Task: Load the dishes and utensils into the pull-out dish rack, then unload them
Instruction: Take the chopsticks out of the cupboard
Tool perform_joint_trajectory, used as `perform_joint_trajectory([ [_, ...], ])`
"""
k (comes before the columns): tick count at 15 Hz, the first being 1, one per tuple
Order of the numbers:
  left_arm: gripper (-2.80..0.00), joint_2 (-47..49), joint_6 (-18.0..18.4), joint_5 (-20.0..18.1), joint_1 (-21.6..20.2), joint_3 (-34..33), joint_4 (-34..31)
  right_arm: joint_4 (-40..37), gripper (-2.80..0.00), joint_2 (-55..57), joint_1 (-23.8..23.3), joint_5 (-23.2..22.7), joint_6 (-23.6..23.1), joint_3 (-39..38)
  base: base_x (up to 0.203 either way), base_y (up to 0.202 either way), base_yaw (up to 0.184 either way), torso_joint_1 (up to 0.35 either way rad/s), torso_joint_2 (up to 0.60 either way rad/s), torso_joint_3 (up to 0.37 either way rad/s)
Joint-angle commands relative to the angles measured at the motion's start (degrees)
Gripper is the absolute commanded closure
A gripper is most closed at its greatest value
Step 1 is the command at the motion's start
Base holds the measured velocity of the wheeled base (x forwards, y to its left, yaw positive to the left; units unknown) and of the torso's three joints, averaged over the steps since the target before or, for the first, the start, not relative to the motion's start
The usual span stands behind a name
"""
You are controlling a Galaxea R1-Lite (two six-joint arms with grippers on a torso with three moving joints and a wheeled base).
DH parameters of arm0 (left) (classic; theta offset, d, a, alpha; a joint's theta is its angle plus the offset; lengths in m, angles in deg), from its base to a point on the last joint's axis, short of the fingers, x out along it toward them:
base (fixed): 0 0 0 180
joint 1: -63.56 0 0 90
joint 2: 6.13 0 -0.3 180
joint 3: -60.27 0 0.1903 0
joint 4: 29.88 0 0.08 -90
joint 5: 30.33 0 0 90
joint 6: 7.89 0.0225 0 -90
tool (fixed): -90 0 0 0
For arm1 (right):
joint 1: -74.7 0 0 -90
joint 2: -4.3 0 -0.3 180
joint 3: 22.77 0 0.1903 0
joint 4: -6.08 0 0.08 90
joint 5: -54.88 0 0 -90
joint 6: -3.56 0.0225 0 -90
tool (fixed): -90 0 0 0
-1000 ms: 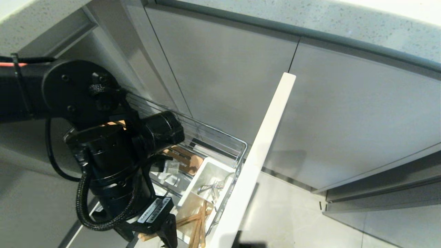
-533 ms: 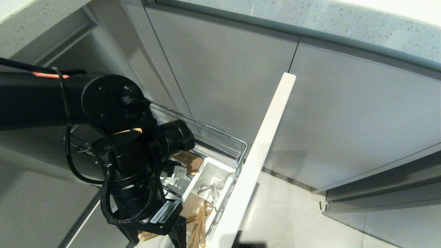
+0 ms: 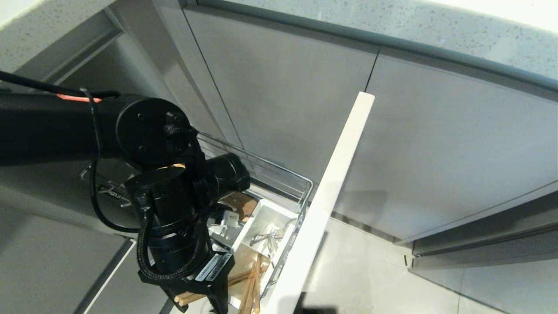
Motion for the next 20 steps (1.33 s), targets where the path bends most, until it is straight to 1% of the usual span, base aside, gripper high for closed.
perform_joint_trajectory([
  [1, 0.0, 0.2, -0.2, -0.1, 0.0, 0.3, -0.4, 0.0, 0.0, 0.0, 0.0, 0.0, 0.0, -0.1, 0.0, 0.0, 0.0, 0.0, 0.0, 0.0],
  [3, 0.0, 0.4, -0.2, -0.3, 0.1, 0.5, -0.4, 0.0, 0.0, 0.0, 0.0, 0.0, 0.0, -0.1, 0.0, 0.0, 0.0, 0.0, 0.0, 0.0],
  [7, 0.0, 1.0, -0.4, -3.4, 0.4, 1.6, -0.4, 0.0, 0.0, 0.0, 0.0, 0.0, 0.0, -0.1, 0.0, 0.0, 0.0, 0.0, 0.0, 0.0],
  [11, 0.0, 1.2, -0.5, -3.5, 0.5, 1.7, -0.5, 0.0, 0.0, 0.0, 0.0, 0.0, 0.0, -0.1, 0.0, 0.0, 0.0, 0.0, 0.0, 0.0],
  [15, 0.0, -1.4, -0.6, -3.0, 0.9, 1.8, -1.9, 0.0, 0.0, 0.0, 0.0, 0.0, 0.0, -0.1, 0.0, 0.0, 0.0, 0.0, 0.0, 0.0],
  [18, 0.0, -4.6, -0.7, -3.0, 2.6, 3.2, -5.4, 0.0, 0.0, 0.0, 0.0, 0.0, 0.0, -0.1, 0.0, 0.0, 0.0, 0.0, 0.0, 0.0],
  [20, 0.0, -6.6, -0.8, -3.0, 3.6, 3.5, -6.2, 0.0, 0.0, 0.0, 0.0, 0.0, 0.0, -0.1, 0.0, 0.0, 0.0, 0.0, 0.0, 0.0],
])
